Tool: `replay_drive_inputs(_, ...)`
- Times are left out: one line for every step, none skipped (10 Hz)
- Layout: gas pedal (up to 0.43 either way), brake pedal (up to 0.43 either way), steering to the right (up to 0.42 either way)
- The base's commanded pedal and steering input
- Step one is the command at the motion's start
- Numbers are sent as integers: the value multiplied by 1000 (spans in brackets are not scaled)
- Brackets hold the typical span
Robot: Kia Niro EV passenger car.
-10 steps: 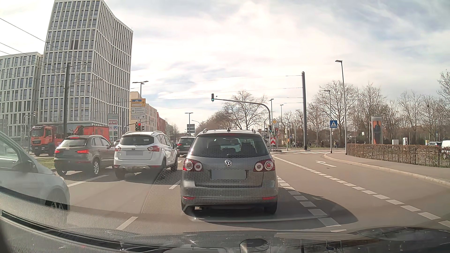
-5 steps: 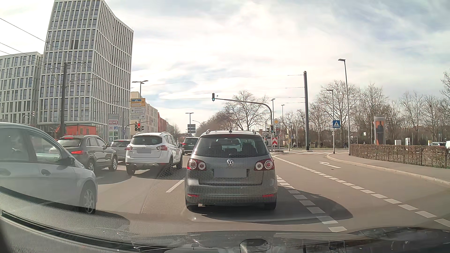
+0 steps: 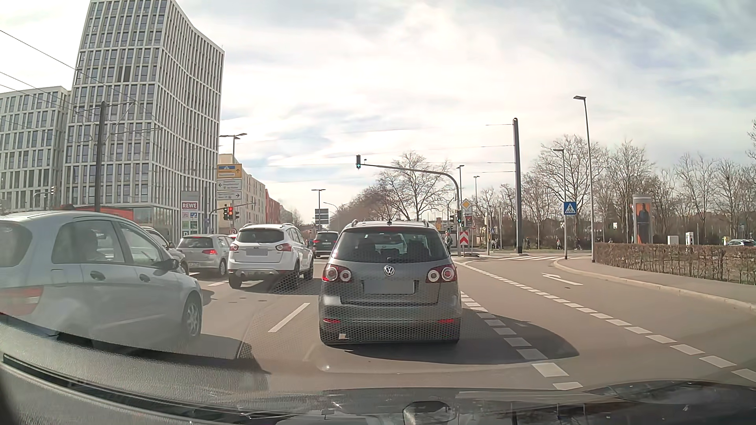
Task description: Follow the waypoints while adhering to traffic rules and regulations
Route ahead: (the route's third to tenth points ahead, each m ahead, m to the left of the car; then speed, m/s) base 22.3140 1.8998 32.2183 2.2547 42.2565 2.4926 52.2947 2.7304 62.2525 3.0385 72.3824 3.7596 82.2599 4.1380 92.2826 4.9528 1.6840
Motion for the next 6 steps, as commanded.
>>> replay_drive_inputs(110, 0, 4)
replay_drive_inputs(110, 0, 5)
replay_drive_inputs(110, 0, 6)
replay_drive_inputs(118, 0, 6)
replay_drive_inputs(130, 0, 6)
replay_drive_inputs(138, 0, 6)
